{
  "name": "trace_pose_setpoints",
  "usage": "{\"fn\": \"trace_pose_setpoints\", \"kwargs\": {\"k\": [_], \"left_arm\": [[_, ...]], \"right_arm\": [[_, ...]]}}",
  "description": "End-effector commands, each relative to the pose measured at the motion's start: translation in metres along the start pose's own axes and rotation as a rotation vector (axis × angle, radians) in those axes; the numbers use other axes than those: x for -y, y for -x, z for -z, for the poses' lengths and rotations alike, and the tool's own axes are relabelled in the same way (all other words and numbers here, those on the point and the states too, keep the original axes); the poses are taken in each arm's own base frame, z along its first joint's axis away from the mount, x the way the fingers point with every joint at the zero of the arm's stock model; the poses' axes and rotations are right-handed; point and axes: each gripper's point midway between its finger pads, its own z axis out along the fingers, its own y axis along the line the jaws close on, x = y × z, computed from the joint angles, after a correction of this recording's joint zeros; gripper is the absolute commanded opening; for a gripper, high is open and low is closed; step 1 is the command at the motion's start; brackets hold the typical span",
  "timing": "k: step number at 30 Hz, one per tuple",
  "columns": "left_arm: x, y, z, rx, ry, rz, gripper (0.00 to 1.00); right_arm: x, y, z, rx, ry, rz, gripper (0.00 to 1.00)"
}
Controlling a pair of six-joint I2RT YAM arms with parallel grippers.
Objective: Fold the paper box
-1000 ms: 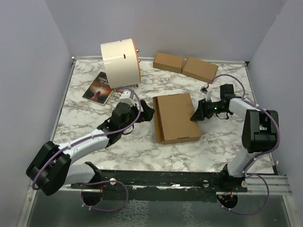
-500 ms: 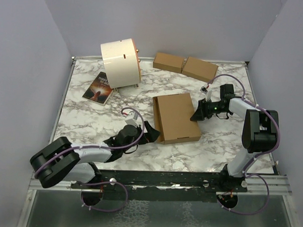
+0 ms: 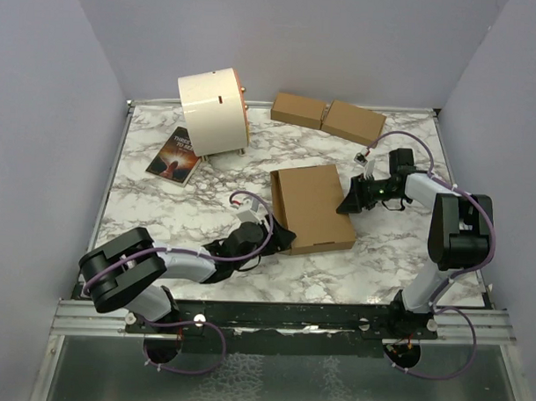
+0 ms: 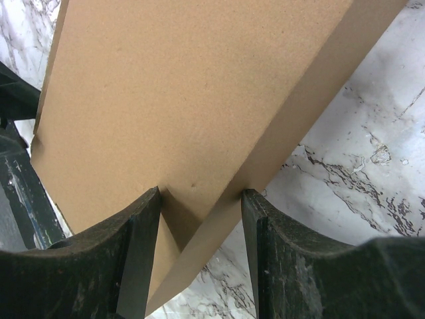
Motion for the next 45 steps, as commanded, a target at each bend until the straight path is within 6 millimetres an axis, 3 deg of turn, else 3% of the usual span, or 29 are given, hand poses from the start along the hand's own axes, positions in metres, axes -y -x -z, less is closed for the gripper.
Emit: {"fn": "trace_pose_setpoints", "kwargs": {"k": [1, 3, 8, 11, 14, 17, 23, 25, 30, 34, 38, 45], "left_arm": [[-0.001, -0.002, -0.007, 0.003, 0.043, 0.021, 0.57], [0.002, -0.003, -0.008, -0.007, 0.048, 0.017, 0.52], [0.000, -0.008, -0.011, -0.034, 0.085, 0.014, 0.15], [0.004, -0.010, -0.013, -0.050, 0.079, 0.011, 0.04], [0.007, -0.012, -0.015, -0.067, 0.076, -0.007, 0.04], [0.009, -0.009, -0.012, -0.060, 0.067, -0.031, 0.15], [0.007, 0.016, 0.006, 0.016, 0.039, -0.165, 0.71], [0.005, 0.038, 0.010, 0.051, 0.014, -0.189, 0.79], [-0.012, 0.104, -0.003, 0.103, -0.011, -0.124, 0.81], [-0.018, 0.139, -0.035, 0.095, 0.026, -0.118, 0.80], [-0.031, 0.149, -0.073, 0.052, 0.113, -0.119, 0.75], [-0.044, 0.153, -0.113, 0.033, 0.169, -0.140, 0.68]], "right_arm": [[0.014, -0.032, -0.007, -0.110, -0.076, -0.004, 0.50], [0.014, -0.033, -0.007, -0.111, -0.076, -0.005, 0.50], [0.014, -0.032, -0.007, -0.111, -0.076, -0.002, 0.50], [0.014, -0.033, -0.008, -0.113, -0.075, -0.003, 0.50], [0.014, -0.033, -0.008, -0.113, -0.076, -0.002, 0.50], [0.014, -0.033, -0.008, -0.113, -0.076, -0.001, 0.50], [0.013, -0.032, -0.008, -0.112, -0.075, -0.002, 0.50], [0.013, -0.033, -0.008, -0.113, -0.074, -0.002, 0.50], [0.013, -0.033, -0.008, -0.115, -0.074, -0.001, 0.50], [0.013, -0.033, -0.009, -0.116, -0.072, 0.000, 0.50], [0.013, -0.034, -0.009, -0.119, -0.070, -0.001, 0.50], [0.012, -0.035, -0.011, -0.124, -0.063, -0.002, 0.50]]}}
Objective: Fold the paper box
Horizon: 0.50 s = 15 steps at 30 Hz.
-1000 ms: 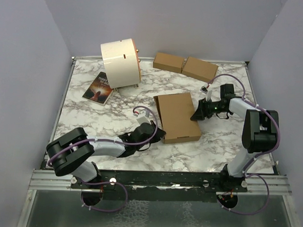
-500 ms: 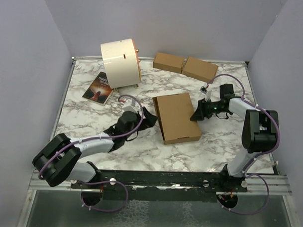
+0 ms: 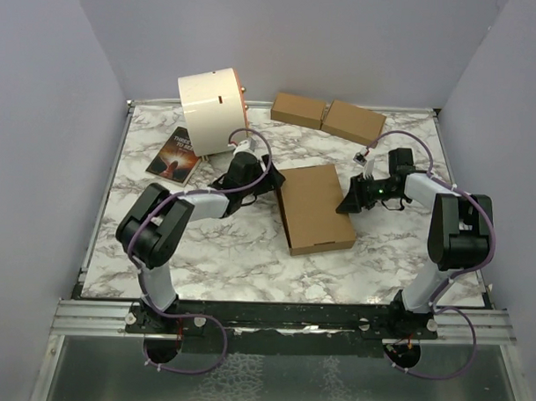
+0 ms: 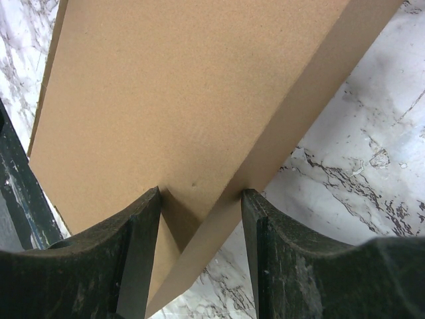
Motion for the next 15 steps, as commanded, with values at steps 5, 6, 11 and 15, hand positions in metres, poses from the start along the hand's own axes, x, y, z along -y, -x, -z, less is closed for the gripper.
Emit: {"fn": "trace_pose_setpoints", "kwargs": {"k": [5, 6, 11, 15], "left_arm": [[-0.003, -0.002, -0.033, -0.054, 0.035, -0.056, 0.58], [-0.003, -0.002, -0.035, -0.058, 0.036, -0.059, 0.53], [-0.005, -0.008, -0.040, -0.085, 0.040, -0.070, 0.30], [-0.004, -0.014, -0.041, -0.108, 0.024, -0.073, 0.11]], "right_arm": [[0.012, -0.037, -0.011, -0.128, -0.061, -0.013, 0.50], [0.012, -0.037, -0.011, -0.128, -0.062, -0.012, 0.50], [0.012, -0.038, -0.011, -0.130, -0.060, -0.013, 0.50], [0.012, -0.037, -0.011, -0.130, -0.060, -0.011, 0.50]]}}
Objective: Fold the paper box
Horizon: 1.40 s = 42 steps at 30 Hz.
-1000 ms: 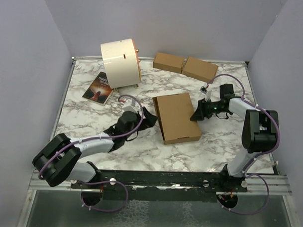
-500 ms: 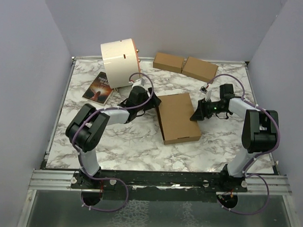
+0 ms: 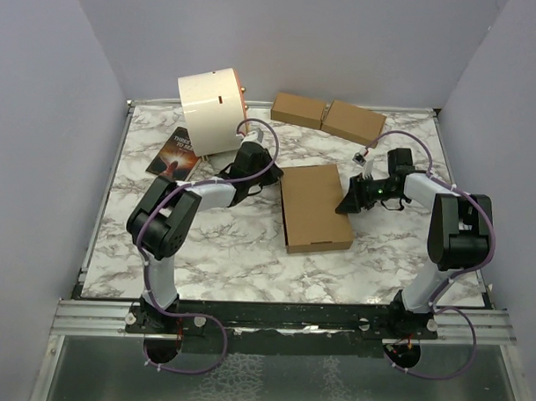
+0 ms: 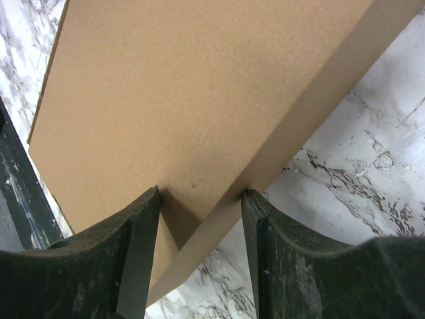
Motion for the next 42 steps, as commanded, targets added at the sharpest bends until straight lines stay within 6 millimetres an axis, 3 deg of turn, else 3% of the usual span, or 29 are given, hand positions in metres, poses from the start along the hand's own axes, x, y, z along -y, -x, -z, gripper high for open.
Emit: {"fn": "trace_pose_setpoints", "kwargs": {"k": [1, 6, 7, 12, 16, 19, 23, 28, 32, 38, 42], "left_arm": [[-0.012, -0.020, -0.007, -0.073, 0.011, -0.034, 0.06], [-0.006, -0.017, -0.001, -0.076, -0.005, -0.064, 0.05], [-0.004, -0.015, 0.002, -0.069, -0.009, -0.072, 0.09], [0.009, 0.010, 0.031, 0.015, -0.035, -0.131, 0.47], [0.022, 0.020, 0.066, 0.053, -0.082, -0.160, 0.56], [0.023, 0.003, 0.087, 0.024, -0.119, -0.137, 0.57], [0.023, -0.039, 0.110, -0.017, -0.139, -0.092, 0.57], [0.018, -0.086, 0.120, -0.051, -0.062, -0.054, 0.56], [0.015, -0.101, 0.112, -0.066, -0.035, -0.033, 0.56], [0.022, -0.107, 0.100, -0.082, -0.042, -0.037, 0.53], [0.023, -0.110, 0.094, -0.091, -0.044, -0.039, 0.39]], "right_arm": [[0.013, -0.037, -0.010, -0.127, -0.062, -0.013, 0.50], [0.013, -0.037, -0.010, -0.127, -0.064, -0.010, 0.50], [0.013, -0.037, -0.010, -0.126, -0.065, -0.010, 0.50], [0.013, -0.035, -0.010, -0.122, -0.065, -0.009, 0.51], [0.013, -0.035, -0.010, -0.124, -0.064, -0.012, 0.51], [0.013, -0.036, -0.010, -0.124, -0.065, -0.011, 0.51], [0.013, -0.036, -0.010, -0.124, -0.065, -0.010, 0.51], [0.013, -0.036, -0.010, -0.125, -0.067, -0.013, 0.51], [0.013, -0.037, -0.010, -0.125, -0.067, -0.013, 0.51], [0.013, -0.036, -0.009, -0.124, -0.068, -0.012, 0.51], [0.013, -0.036, -0.009, -0.123, -0.066, -0.010, 0.51]]}}
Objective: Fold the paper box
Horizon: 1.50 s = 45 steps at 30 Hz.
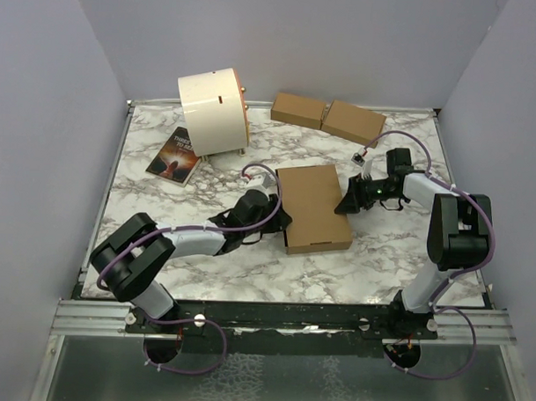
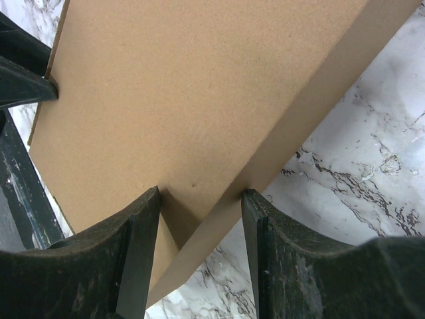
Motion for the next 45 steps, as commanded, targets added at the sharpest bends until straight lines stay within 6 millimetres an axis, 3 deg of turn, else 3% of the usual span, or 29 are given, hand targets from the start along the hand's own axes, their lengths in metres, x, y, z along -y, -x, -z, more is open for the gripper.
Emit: {"fn": "trace_pose_setpoints", "kwargs": {"k": [1, 6, 10, 12, 15, 18, 24, 30, 33, 37, 39, 40, 43, 45], "left_arm": [[0.001, 0.005, -0.011, 0.025, 0.015, 0.001, 0.33], [0.003, 0.003, -0.012, 0.018, -0.001, 0.004, 0.13], [0.007, 0.006, -0.009, 0.020, -0.015, -0.018, 0.10], [0.011, 0.010, -0.004, 0.032, -0.031, -0.033, 0.15], [0.014, 0.016, 0.006, 0.064, -0.051, -0.055, 0.37], [0.017, 0.023, 0.016, 0.090, -0.066, -0.078, 0.51], [0.020, 0.032, 0.041, 0.139, -0.100, -0.122, 0.54], [0.012, 0.035, 0.072, 0.195, -0.116, -0.164, 0.53], [0.002, 0.028, 0.083, 0.182, -0.100, -0.181, 0.47], [-0.016, 0.008, 0.091, 0.116, -0.061, -0.164, 0.18], [-0.021, -0.004, 0.091, 0.074, -0.062, -0.143, 0.07], [-0.022, -0.012, 0.091, 0.049, -0.066, -0.127, 0.03], [-0.023, -0.029, 0.086, -0.003, -0.087, -0.087, 0.00], [-0.026, -0.038, 0.079, -0.028, -0.069, -0.080, 0.00]], "right_arm": [[0.015, -0.035, -0.008, -0.118, -0.071, -0.012, 0.51], [0.015, -0.036, -0.008, -0.118, -0.067, -0.015, 0.51], [0.014, -0.034, -0.007, -0.113, -0.064, -0.010, 0.51], [0.013, -0.033, -0.007, -0.111, -0.060, -0.010, 0.51], [0.010, -0.027, -0.005, -0.096, -0.059, -0.002, 0.53], [0.008, -0.018, 0.000, -0.070, -0.070, 0.014, 0.57], [0.006, 0.001, 0.017, -0.001, -0.100, 0.048, 0.65], [-0.007, 0.018, 0.036, 0.068, -0.105, 0.139, 0.66], [-0.026, 0.025, 0.047, 0.106, -0.064, 0.241, 0.66], [-0.046, 0.028, 0.063, 0.138, -0.068, 0.384, 0.65], [-0.043, 0.027, 0.073, 0.129, -0.146, 0.419, 0.62], [-0.036, 0.024, 0.077, 0.110, -0.199, 0.419, 0.57], [-0.011, 0.004, 0.086, 0.018, -0.349, 0.390, 0.28], [0.000, -0.015, 0.087, -0.048, -0.394, 0.375, 0.18]]}}
